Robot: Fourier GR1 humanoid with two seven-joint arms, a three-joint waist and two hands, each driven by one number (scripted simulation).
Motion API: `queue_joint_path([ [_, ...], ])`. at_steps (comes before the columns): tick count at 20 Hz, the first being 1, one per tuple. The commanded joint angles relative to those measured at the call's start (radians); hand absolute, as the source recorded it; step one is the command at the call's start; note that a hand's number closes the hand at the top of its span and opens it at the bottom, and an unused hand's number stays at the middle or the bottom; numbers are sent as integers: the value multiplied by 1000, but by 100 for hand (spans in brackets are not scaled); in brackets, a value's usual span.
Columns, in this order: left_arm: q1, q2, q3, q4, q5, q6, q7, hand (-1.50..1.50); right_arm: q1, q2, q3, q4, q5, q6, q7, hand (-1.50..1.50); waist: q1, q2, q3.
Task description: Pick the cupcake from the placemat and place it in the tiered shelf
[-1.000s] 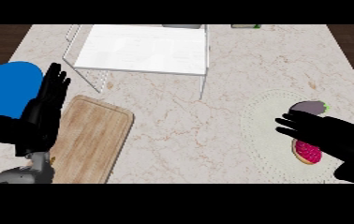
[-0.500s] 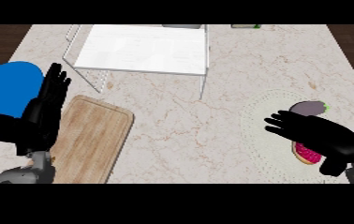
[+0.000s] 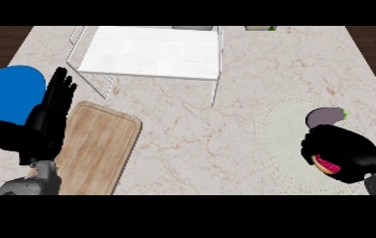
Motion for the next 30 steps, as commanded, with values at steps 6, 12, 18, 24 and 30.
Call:
queue_joint_path([
  [6, 15, -3, 12, -1, -11, 15, 6, 0, 53, 399, -5, -54, 75, 107, 550, 150, -33, -10, -2],
  [12, 13, -7, 10, -1, -7, 14, 10, 0, 52, 582, -2, -111, 91, 145, 840, 150, -24, -9, 3],
  [18, 8, -3, -2, -2, -4, -3, 12, 0, -10, 589, 94, -241, -33, 123, 1097, 150, 19, -15, 6],
  [24, -2, -12, -22, 1, -10, -10, 8, 0, -77, 592, 185, -394, -215, -76, 1384, 150, 30, -22, 7],
  [30, -27, -18, -29, 27, -18, -7, 5, 0, -249, 593, 304, -495, -153, -208, 1792, 150, 37, -16, -4],
])
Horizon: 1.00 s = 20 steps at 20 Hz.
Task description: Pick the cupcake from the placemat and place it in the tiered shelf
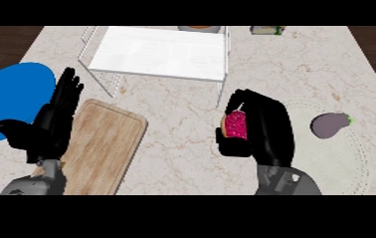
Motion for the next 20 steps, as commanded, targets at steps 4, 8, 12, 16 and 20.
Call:
queue_joint_path([
  [4, -10, -5, -9, 12, -10, 2, -2, 0, -233, 4, 180, -43, 93, -73, 522, 150, 26, 4, -4],
  [8, -32, -19, -27, 31, -22, 2, -18, 0, -405, 4, 221, 21, 103, -102, 711, 150, 34, 14, -3],
  [12, -48, -1, -8, 13, 3, -17, 3, 0, -536, 4, 178, 137, 88, -146, 778, 150, 47, 21, -1],
  [16, -74, -1, -5, 35, -17, 0, 9, 0, -636, 4, 154, 235, 60, -179, 792, 150, 42, 26, 0],
  [20, -21, -3, -8, 5, 5, -26, -18, 0, -680, 4, 114, 345, 56, -270, 775, 150, 46, 27, 1],
])
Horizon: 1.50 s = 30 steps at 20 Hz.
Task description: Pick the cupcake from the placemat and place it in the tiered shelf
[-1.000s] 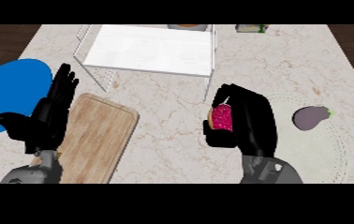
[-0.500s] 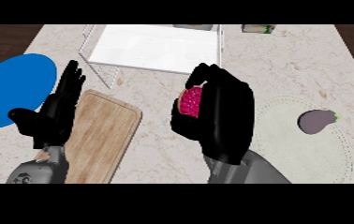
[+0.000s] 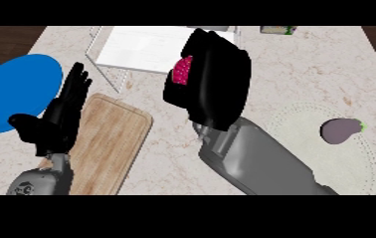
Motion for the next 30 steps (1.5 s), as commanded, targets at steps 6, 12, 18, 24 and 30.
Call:
queue_joint_path([
  [6, -27, -17, -16, 0, -24, 21, 13, 0, -147, 12, -39, 265, -15, -272, 180, 150, 3, 11, 2],
  [12, -18, 11, 27, 12, 25, -24, 6, 0, -209, 12, -65, 446, -48, -377, 112, 150, 5, 14, 1],
  [18, -17, -24, -11, -5, -17, 13, 0, 0, -214, 12, -139, 536, -84, -517, 64, 150, 1, 15, 3],
  [24, -13, 1, 9, 2, 1, -18, -4, 0, -273, 12, -135, 665, -245, -592, 8, -150, 21, 14, 2],
  [30, -34, -4, 28, 37, 1, -9, -10, 0, -335, 13, -102, 749, -382, -703, -110, -150, -4, 11, 2],
])
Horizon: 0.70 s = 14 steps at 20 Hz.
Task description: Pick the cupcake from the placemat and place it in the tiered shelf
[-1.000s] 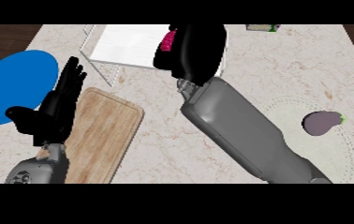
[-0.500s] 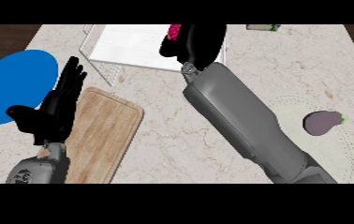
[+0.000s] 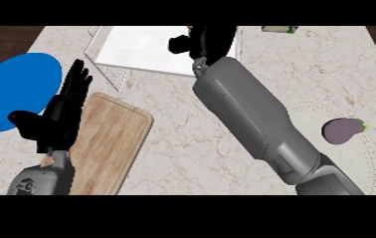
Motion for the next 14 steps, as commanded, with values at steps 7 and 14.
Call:
queue_joint_path([
  [7, 14, 3, 27, 7, -6, 12, -5, 0, -119, 7, 43, -9, -65, -277, 103, -150, -41, -16, 0],
  [14, 94, 13, 51, -15, 7, 1, -17, 0, -91, 7, -28, -53, 82, -272, 250, -150, -88, -30, 0],
])
